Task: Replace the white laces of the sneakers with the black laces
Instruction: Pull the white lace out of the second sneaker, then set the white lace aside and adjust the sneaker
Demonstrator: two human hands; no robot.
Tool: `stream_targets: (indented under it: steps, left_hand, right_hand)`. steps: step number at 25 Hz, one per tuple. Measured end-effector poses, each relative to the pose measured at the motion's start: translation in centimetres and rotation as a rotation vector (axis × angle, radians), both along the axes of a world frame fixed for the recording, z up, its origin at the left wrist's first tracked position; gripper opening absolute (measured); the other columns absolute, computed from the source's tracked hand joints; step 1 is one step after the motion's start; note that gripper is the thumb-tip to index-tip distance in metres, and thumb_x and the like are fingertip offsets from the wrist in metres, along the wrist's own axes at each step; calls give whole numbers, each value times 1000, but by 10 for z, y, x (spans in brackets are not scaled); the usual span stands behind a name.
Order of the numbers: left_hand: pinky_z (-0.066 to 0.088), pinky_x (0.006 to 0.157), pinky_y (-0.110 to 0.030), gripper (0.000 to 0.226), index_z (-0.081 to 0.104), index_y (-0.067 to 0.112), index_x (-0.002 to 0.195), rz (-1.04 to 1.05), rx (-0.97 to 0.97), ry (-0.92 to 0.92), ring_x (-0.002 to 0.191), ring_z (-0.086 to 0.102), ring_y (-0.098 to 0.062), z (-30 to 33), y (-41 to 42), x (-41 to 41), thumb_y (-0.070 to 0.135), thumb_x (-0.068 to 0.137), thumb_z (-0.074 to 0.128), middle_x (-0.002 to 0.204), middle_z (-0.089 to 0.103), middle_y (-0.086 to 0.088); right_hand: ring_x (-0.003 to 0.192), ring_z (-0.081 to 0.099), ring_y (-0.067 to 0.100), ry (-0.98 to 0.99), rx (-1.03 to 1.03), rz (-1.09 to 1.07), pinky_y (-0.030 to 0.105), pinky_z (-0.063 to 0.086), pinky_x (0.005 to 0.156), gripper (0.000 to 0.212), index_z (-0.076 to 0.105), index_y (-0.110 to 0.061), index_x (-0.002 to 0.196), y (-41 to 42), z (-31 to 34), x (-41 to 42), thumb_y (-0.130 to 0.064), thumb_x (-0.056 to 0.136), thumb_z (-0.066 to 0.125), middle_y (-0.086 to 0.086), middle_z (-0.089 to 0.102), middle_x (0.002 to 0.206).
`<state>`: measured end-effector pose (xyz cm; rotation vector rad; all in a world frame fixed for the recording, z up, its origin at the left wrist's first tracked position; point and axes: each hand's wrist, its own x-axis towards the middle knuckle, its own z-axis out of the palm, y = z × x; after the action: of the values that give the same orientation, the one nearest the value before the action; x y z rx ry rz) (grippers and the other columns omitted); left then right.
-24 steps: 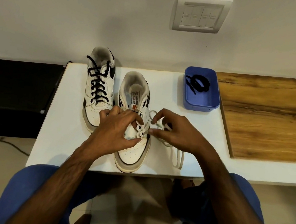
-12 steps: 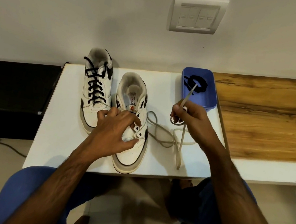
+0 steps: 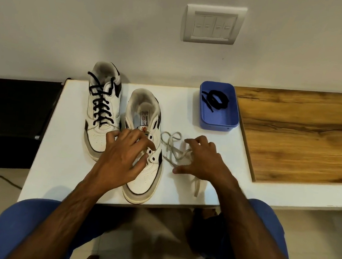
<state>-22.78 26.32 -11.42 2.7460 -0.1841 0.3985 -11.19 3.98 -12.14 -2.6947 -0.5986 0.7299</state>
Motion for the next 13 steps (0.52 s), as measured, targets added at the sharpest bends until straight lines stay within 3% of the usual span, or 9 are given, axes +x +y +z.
stream_targets:
  steps: [2, 6, 9, 11, 13]
  left_hand:
    - [20, 90, -33, 20, 63, 27, 104, 7, -21, -22, 110, 56, -17, -1, 0, -1, 26, 90, 48, 109, 56, 10]
    - [24, 87, -35, 19, 61, 29, 105, 12, -66, -4, 109, 58, -16, -1, -4, -7, 24, 91, 49, 110, 57, 10]
    - [29, 93, -37, 26, 59, 33, 113, -15, -206, 75, 113, 55, -7, 12, -10, -11, 22, 90, 57, 115, 53, 16]
    - [36, 97, -37, 35, 54, 34, 124, -78, -376, 148, 112, 55, -3, 32, -14, -9, 27, 90, 62, 124, 49, 18]
    - [44, 100, -31, 52, 46, 35, 135, -87, -634, 247, 125, 52, -2, 61, -19, -1, 35, 90, 72, 137, 46, 17]
  right_hand:
    - [122, 42, 27, -42, 33, 57, 42, 47, 95, 77, 45, -28, 142, 15, -13, -13, -47, 77, 81, 3, 40, 136]
    - [100, 58, 25, -215, 100, 129, 34, 47, 77, 26, 62, -16, 119, 32, -21, -30, -14, 93, 63, 7, 57, 114]
    - [93, 62, 24, -187, 14, 117, 31, 48, 74, 15, 67, -14, 105, 18, -5, -22, -10, 91, 62, 6, 65, 104]
    - [80, 64, 19, -80, 132, 48, 30, 50, 70, 10, 69, -14, 97, 8, 30, -8, -9, 89, 67, 2, 68, 90]
    - [68, 63, 13, -2, 288, 92, 28, 51, 64, 10, 68, -15, 92, 7, 86, -2, -7, 87, 70, -4, 65, 74]
